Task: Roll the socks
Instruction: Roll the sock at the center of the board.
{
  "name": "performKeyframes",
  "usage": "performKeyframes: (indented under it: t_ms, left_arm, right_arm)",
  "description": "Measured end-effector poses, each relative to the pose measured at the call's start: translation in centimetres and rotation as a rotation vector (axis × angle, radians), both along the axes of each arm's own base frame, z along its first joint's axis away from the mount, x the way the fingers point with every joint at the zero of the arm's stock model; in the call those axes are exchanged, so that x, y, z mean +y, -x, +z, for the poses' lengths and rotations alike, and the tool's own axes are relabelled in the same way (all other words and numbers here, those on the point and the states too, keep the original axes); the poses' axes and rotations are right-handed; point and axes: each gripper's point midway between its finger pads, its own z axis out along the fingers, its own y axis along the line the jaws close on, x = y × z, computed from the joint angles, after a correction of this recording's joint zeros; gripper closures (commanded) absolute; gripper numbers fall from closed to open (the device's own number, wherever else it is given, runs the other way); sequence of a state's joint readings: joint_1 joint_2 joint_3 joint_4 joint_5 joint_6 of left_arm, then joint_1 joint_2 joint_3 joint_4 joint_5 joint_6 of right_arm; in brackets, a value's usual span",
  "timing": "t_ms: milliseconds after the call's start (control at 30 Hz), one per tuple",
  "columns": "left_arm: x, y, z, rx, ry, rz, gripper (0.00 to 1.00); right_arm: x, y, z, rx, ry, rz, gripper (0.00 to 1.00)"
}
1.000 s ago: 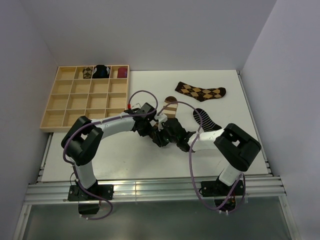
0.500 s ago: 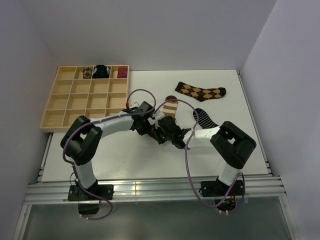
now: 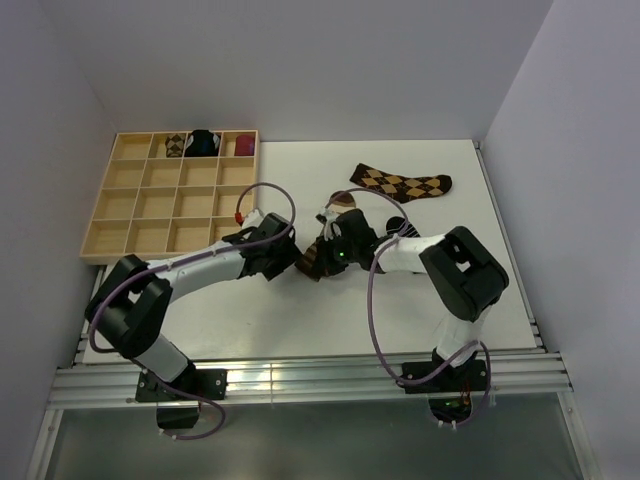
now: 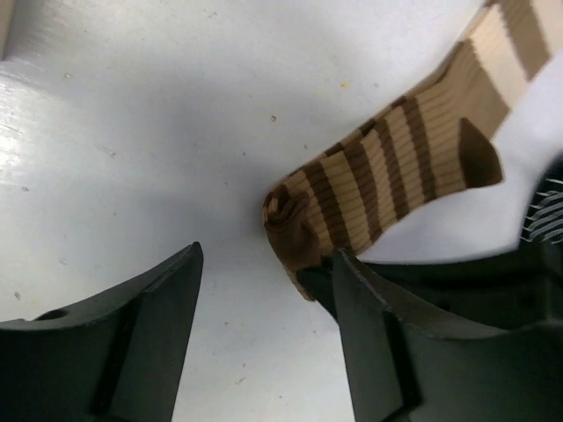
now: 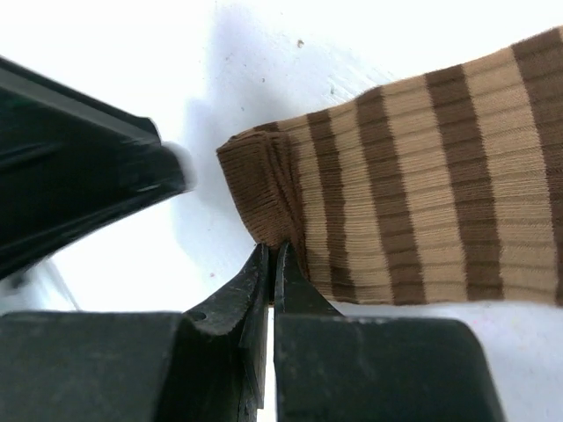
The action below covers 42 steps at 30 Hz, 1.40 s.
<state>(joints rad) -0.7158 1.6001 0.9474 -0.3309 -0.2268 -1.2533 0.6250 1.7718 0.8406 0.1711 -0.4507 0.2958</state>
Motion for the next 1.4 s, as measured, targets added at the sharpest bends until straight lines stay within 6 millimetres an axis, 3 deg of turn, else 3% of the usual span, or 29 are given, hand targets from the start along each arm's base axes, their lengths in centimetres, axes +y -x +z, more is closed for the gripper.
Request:
performKeyframes:
  t_ms: [233, 567, 733, 933, 1400]
  left_arm:
    - [0.2, 0.3, 1.3, -0.083, 0.07, -0.005, 0.31]
    - [-0.8, 0.1, 0.5, -0.083, 0.111, -0.028, 0.32]
    - [-1.0, 0.2, -1.3, -0.043, 0.088, -0.034, 0.36]
    - [-1.5, -0.2, -1.8, -0.029, 0.085, -0.037, 0.41]
    - [-2.2, -0.6, -3.2, 0.027, 0.057, -0.041, 0.7]
  right_arm:
    - [0.0, 0.4, 0.0, 0.274, -0.218, 0.001, 1.0]
    - [-0.8, 0.6, -0.2, 0.513, -0.347, -0.052, 1.0]
    - [-0.9, 0.7, -0.3, 0.542, -0.356, -0.062, 1.0]
    - [-0.9, 0.6, -0.3, 0.547, -0.357, -0.066, 1.0]
    - [-1.1, 0.6, -0.3, 0.537, -0.343, -0.067, 0.98]
